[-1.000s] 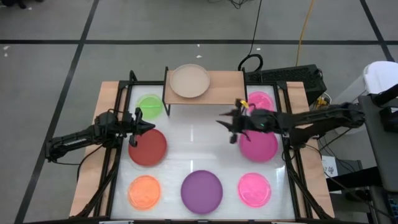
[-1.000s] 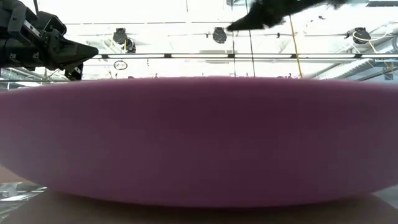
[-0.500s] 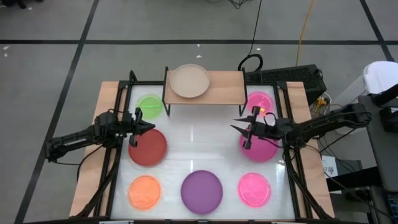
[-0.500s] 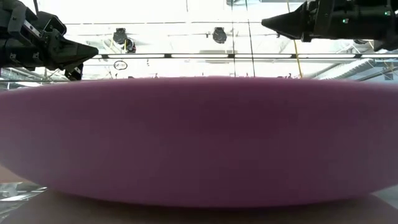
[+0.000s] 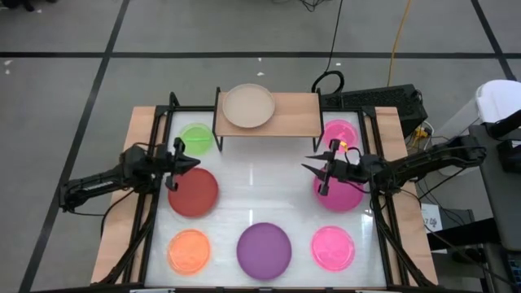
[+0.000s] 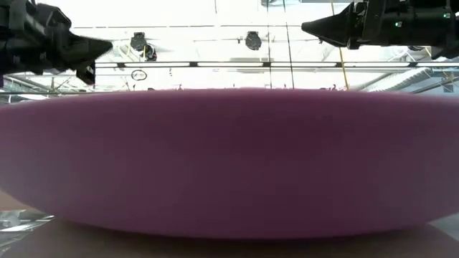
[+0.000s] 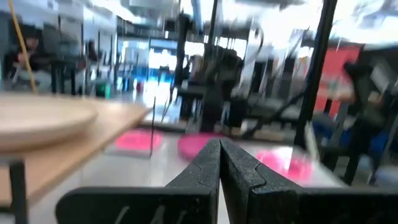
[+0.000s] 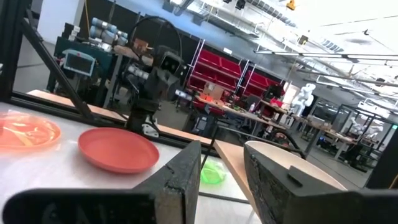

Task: Place and stack plates onto a shelf
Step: Stack the orange plate on top of the gray plate on the shelf

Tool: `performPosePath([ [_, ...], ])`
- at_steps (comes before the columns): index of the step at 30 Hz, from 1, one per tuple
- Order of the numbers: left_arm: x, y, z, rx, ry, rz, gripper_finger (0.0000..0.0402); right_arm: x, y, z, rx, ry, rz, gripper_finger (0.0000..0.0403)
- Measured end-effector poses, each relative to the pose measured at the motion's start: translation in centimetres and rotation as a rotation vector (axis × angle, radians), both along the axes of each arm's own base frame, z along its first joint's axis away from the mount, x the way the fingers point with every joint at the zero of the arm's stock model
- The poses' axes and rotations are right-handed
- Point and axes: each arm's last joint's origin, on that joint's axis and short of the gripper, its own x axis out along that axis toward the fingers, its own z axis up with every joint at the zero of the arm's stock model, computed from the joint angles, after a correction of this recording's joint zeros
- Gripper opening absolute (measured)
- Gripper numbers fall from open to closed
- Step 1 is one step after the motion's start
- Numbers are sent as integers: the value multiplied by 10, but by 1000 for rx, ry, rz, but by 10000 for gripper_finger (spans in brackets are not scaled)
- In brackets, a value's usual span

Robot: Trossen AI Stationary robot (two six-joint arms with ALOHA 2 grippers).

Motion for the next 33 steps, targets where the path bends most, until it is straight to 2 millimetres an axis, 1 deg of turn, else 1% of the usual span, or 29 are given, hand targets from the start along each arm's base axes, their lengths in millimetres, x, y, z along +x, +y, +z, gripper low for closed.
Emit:
performPosePath([
  [2,-2,-1,9,-48,-92,-19,10,0,0,0,-2,5,-1,105],
  [7,-12,-4,32,-101,-341,-81,10,0,0,-2,-20,22,-4,105],
  [11,-18,-6,41,-155,-439,-132,10,0,0,-2,-24,27,-5,105],
  [13,-19,-6,41,-168,-441,-143,10,0,0,-2,-24,27,-5,105],
  [18,-11,-7,36,-188,-369,-162,10,0,0,-2,-25,27,-9,105],
  [24,4,-6,28,-128,-280,-51,10,1,-3,-2,-24,30,-24,105],
  [27,10,-6,27,-114,-271,-16,10,1,-4,-3,-8,34,-28,105],
  [33,17,-8,29,-104,-295,-24,10,1,-4,-5,-4,48,-28,105],
])
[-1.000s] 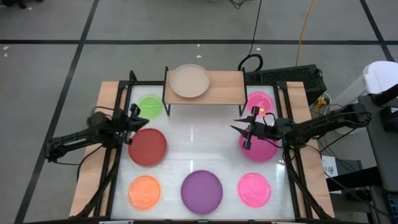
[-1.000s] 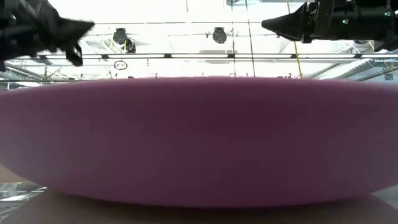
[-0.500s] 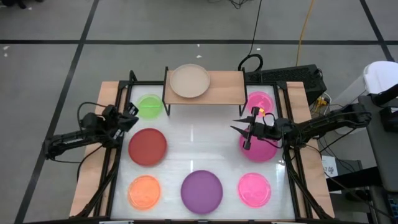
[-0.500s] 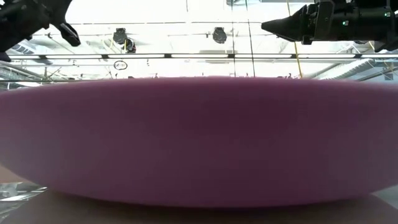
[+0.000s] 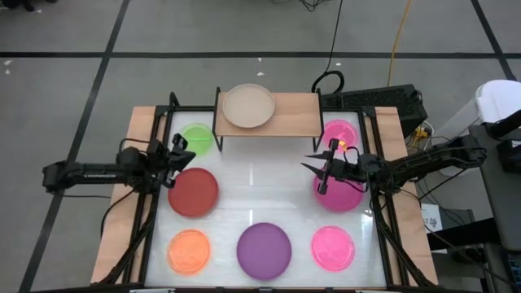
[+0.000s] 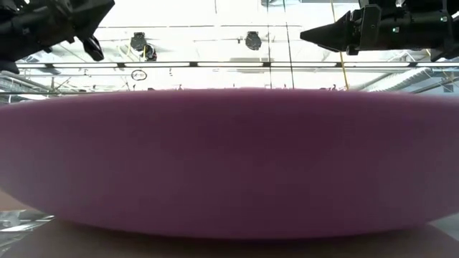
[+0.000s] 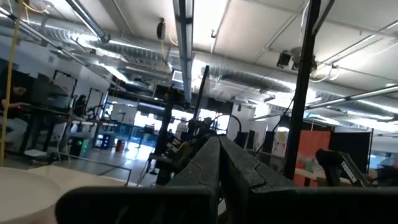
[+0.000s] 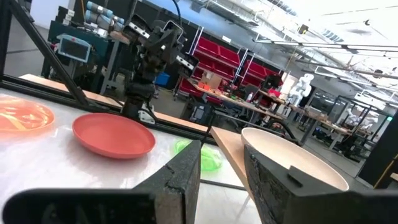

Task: Place and stack plates onto a shelf
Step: Stack the orange plate on top of the gray plate on the shelf

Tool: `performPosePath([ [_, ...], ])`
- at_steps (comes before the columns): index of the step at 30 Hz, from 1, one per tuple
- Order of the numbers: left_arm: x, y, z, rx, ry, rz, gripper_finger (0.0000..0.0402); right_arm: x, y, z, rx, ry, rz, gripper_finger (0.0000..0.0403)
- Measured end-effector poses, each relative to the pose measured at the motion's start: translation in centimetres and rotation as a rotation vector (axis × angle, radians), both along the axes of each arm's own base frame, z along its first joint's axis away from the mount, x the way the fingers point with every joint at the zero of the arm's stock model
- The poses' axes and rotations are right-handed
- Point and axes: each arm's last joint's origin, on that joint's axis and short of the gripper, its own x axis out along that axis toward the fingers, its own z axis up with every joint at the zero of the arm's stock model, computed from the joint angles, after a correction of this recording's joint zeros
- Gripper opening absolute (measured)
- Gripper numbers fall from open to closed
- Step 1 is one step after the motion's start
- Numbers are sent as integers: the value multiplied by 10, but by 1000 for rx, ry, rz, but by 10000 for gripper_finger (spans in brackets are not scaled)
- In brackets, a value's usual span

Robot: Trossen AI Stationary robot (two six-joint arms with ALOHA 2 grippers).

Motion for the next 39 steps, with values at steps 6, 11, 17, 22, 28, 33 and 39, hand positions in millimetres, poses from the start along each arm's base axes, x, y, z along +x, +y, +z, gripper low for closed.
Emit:
performPosePath([
  [6,23,-10,27,22,104,-90,10,0,0,0,-2,2,0,105],
  [11,63,-25,53,103,426,-36,10,0,0,-1,-3,6,-13,105],
  [17,96,-40,54,14,1039,188,10,0,-1,-3,0,30,-24,105],
  [22,97,-42,38,-199,1424,426,10,0,-1,-4,0,44,-23,105],
  [28,111,-42,8,-296,1519,553,10,0,-1,-3,1,31,-23,105],
  [33,125,-38,-13,-169,1619,583,10,0,-1,-3,1,30,-23,105],
  [39,133,-35,-34,-9,1747,566,10,0,-1,-4,0,38,-23,105],
])
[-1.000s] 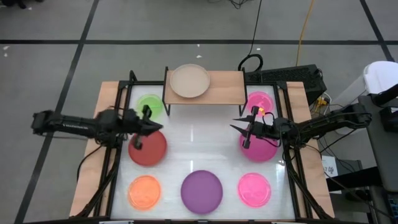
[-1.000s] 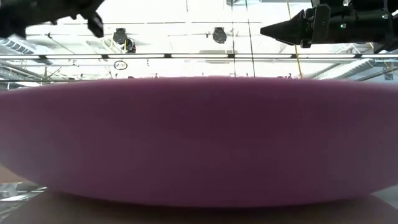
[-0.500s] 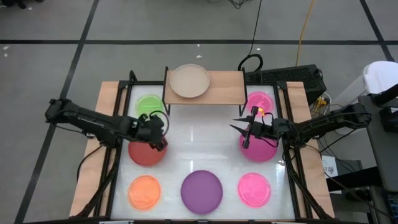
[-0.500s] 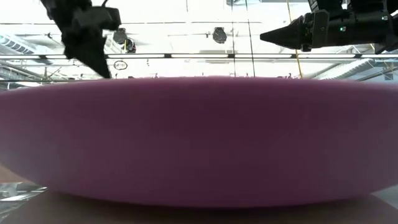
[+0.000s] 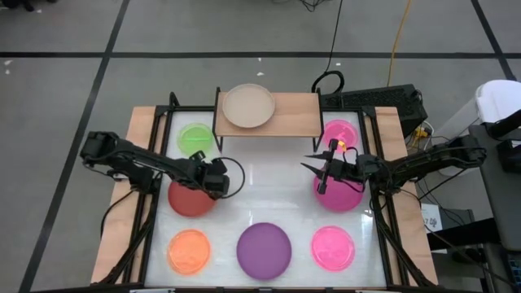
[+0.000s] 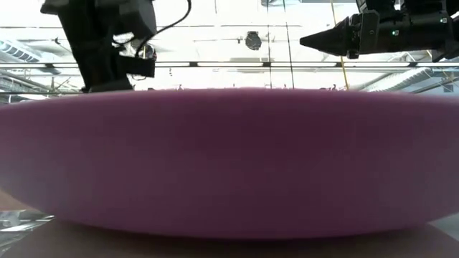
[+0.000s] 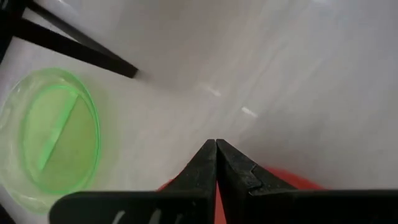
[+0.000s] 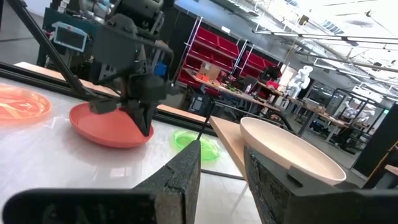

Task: Place and stack plates onto a shelf
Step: Stack the orange plate on top of the gray plate on the shelf

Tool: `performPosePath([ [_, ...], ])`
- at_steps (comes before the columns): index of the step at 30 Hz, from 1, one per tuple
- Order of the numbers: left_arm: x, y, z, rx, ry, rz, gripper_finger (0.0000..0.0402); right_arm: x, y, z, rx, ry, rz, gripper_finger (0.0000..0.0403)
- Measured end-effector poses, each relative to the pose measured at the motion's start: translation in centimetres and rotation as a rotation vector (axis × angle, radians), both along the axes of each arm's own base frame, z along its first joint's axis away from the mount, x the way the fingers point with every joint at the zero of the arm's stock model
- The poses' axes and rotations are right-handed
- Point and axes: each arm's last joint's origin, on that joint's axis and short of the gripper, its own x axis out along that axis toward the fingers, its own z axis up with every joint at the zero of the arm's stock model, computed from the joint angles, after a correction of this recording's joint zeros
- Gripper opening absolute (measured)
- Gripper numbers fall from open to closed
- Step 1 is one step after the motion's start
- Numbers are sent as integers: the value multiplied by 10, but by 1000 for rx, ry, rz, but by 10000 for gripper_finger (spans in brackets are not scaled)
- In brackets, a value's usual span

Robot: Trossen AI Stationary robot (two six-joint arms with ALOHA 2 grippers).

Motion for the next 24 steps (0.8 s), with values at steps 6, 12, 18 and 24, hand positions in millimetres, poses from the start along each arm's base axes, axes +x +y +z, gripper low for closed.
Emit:
performPosePath([
  [6,2,-2,-7,-31,52,-53,10,0,0,-1,-1,8,0,105],
  [12,4,-13,-1,-249,10,-139,10,0,0,0,-1,3,0,105],
  [18,-19,-50,7,-368,113,-308,10,0,0,0,-2,0,0,105],
  [24,-48,-94,26,-398,170,-219,10,0,0,0,-3,0,0,105],
])
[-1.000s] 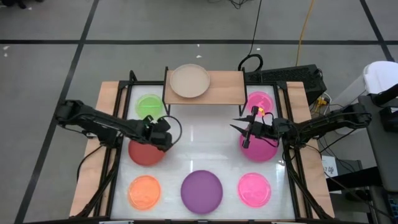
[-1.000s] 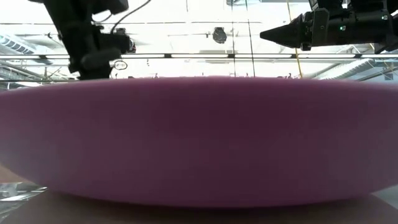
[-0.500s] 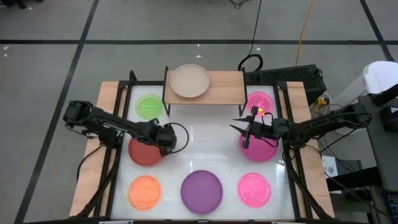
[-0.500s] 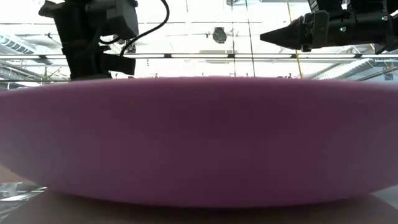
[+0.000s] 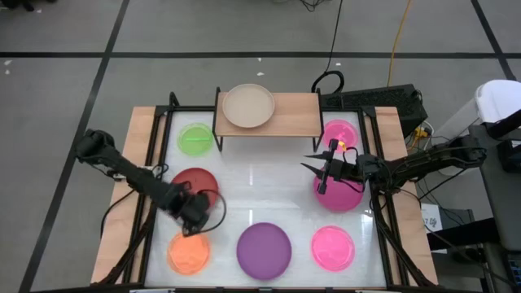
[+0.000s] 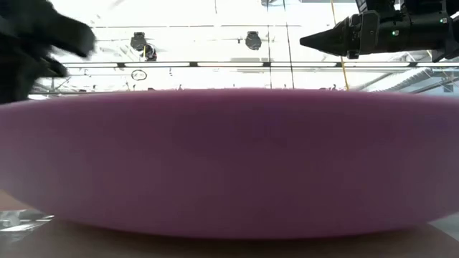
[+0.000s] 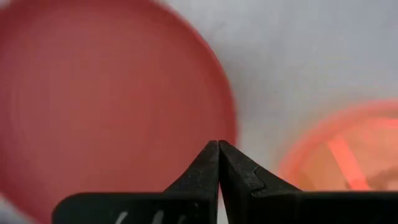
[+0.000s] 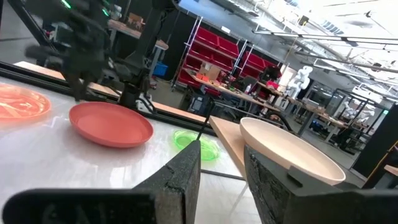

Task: Place and stack plates onto a shelf
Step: Stack the orange plate on top of the gray plate on the shelf

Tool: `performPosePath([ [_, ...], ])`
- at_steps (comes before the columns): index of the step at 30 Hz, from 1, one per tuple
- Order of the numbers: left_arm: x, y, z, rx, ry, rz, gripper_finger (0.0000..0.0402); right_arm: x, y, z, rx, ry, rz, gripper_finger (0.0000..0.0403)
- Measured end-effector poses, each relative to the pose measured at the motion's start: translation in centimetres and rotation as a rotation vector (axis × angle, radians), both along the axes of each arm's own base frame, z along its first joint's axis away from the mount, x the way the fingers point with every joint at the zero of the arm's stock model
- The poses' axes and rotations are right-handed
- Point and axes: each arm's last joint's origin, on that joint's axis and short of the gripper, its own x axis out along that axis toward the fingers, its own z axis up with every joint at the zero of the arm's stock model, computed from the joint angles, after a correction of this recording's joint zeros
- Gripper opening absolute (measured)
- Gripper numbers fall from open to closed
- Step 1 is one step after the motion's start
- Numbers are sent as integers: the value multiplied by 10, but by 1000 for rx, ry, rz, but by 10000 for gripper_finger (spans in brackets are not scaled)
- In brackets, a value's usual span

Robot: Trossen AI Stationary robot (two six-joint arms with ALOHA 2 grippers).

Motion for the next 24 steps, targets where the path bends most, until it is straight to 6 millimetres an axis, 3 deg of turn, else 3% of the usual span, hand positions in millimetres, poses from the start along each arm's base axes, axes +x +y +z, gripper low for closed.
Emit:
performPosePath([
  [7,-18,-47,41,120,-78,18,10,0,-1,1,-18,-9,-6,105],
  [14,-19,-70,30,179,-300,-91,10,0,-1,1,-17,-10,-7,105],
  [18,-18,-67,24,198,-306,-81,19,0,-1,1,-6,-13,-7,105],
  [24,-19,-56,8,237,-267,-34,76,0,-1,1,11,-16,-5,105],
])
